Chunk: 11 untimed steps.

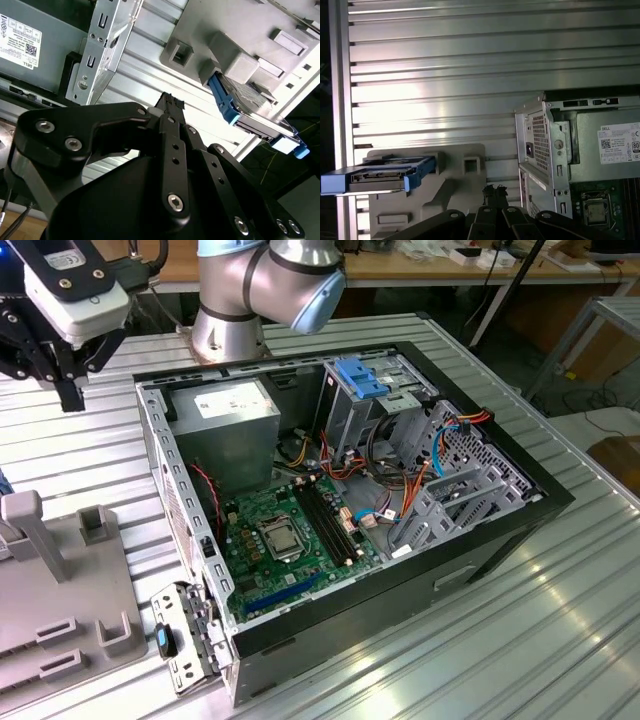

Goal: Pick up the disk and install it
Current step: 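Reach for the disk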

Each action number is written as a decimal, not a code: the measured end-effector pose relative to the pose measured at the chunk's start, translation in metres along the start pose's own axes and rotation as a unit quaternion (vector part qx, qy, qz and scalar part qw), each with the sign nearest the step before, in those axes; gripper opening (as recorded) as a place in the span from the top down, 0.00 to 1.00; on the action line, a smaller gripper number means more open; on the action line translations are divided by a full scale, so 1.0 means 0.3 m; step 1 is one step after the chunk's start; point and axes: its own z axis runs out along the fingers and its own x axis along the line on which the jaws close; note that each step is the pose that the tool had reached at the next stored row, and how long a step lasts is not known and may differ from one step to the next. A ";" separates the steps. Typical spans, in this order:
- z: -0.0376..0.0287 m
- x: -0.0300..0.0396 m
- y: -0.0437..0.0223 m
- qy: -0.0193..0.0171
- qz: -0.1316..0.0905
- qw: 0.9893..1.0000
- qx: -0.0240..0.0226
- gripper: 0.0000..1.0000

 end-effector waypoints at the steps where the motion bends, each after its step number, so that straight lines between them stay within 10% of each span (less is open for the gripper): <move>1: 0.000 0.007 0.001 0.000 0.000 1.000 0.000 0.89; 11: -0.002 0.084 0.015 0.000 0.000 1.000 0.000 0.89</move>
